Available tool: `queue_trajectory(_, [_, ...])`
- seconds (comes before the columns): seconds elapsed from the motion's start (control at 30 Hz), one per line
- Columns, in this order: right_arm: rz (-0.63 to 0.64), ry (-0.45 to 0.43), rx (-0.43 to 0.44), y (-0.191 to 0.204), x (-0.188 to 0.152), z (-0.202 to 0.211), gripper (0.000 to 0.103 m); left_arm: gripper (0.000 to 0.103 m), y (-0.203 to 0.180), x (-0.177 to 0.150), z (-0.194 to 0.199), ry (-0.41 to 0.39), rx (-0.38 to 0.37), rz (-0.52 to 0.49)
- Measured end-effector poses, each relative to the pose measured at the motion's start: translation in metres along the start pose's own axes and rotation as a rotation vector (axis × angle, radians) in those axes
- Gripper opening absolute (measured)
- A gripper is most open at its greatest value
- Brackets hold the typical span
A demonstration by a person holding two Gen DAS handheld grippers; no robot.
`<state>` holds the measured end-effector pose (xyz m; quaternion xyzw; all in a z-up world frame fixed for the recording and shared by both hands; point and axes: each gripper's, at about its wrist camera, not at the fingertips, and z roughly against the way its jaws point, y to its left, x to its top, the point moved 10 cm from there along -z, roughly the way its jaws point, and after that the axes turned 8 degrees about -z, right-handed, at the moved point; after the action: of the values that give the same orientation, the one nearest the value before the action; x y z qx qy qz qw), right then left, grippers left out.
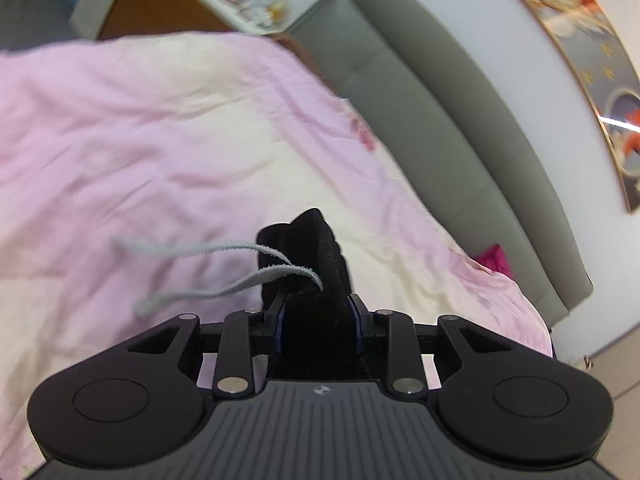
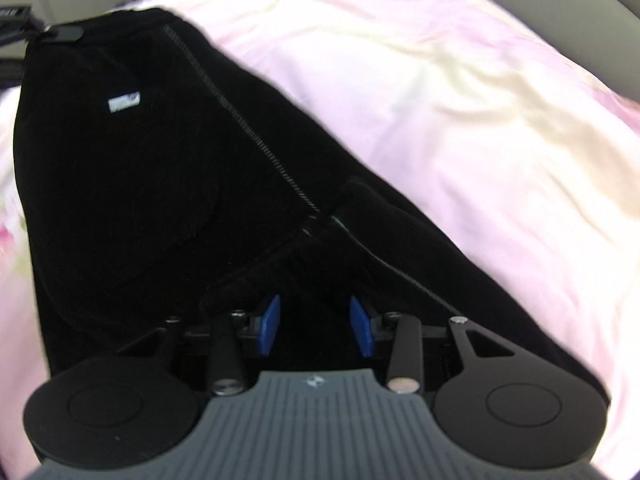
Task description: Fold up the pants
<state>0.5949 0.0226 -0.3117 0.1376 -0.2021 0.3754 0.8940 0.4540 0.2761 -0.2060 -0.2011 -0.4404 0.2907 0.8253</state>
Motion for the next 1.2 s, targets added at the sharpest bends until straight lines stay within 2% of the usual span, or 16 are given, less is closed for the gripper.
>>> queue_trajectory(0.13, [-0.097, -0.063, -0.012, -0.035, -0.028, 0.050, 0.041, 0.031, -0.083, 0.000, 0.015, -0.025, -0.046, -0.147])
queue_trajectory(0.27, [-0.163, -0.099, -0.034, -0.070, -0.068, 0.088, 0.041, 0.032, -0.185, -0.028, 0.024, -0.022, -0.121, -0.331])
queue_trajectory(0.4, [-0.203, -0.117, -0.056, -0.096, -0.109, 0.112, 0.041, 0.032, -0.279, -0.081, 0.013, 0.009, -0.164, -0.537])
queue_trajectory(0.53, [-0.277, -0.144, -0.055, -0.121, -0.143, 0.131, 0.041, 0.032, -0.339, -0.168, -0.021, 0.117, -0.176, -0.745])
queue_trajectory(0.63, [-0.338, -0.154, -0.042, -0.135, -0.165, 0.135, 0.041, 0.032, -0.354, -0.246, -0.056, 0.232, -0.162, -0.882])
queue_trajectory(0.67, [-0.353, -0.154, -0.041, -0.128, -0.169, 0.129, 0.041, 0.032, -0.352, -0.270, -0.067, 0.275, -0.152, -0.916])
queue_trajectory(0.77, [-0.386, -0.154, -0.028, -0.137, -0.188, 0.131, 0.041, 0.032, -0.337, -0.328, -0.094, 0.391, -0.114, -0.964])
queue_trajectory(0.83, [-0.397, -0.147, -0.025, -0.145, -0.197, 0.126, 0.041, 0.034, -0.327, -0.351, -0.103, 0.451, -0.106, -0.969])
queue_trajectory(0.9, [-0.400, -0.140, -0.027, -0.148, -0.205, 0.126, 0.041, 0.039, -0.324, -0.358, -0.106, 0.473, -0.116, -0.950])
queue_trajectory(0.93, [-0.397, -0.137, -0.028, -0.149, -0.207, 0.125, 0.042, 0.046, -0.325, -0.356, -0.107, 0.483, -0.126, -0.931])
queue_trajectory(1.0, [-0.388, -0.135, -0.024, -0.148, -0.209, 0.124, 0.042, 0.057, -0.327, -0.352, -0.103, 0.547, -0.208, -0.832])
queue_trajectory(1.07, [-0.384, -0.136, -0.026, -0.148, -0.206, 0.122, 0.044, 0.062, -0.331, -0.348, -0.097, 0.596, -0.283, -0.742])
queue_trajectory(1.13, [-0.387, -0.145, -0.041, -0.145, -0.199, 0.125, 0.048, 0.065, -0.331, -0.342, -0.083, 0.584, -0.310, -0.732])
queue_trajectory(1.2, [-0.406, -0.159, -0.064, -0.143, -0.196, 0.127, 0.048, 0.068, -0.328, -0.333, -0.068, 0.564, -0.343, -0.738])
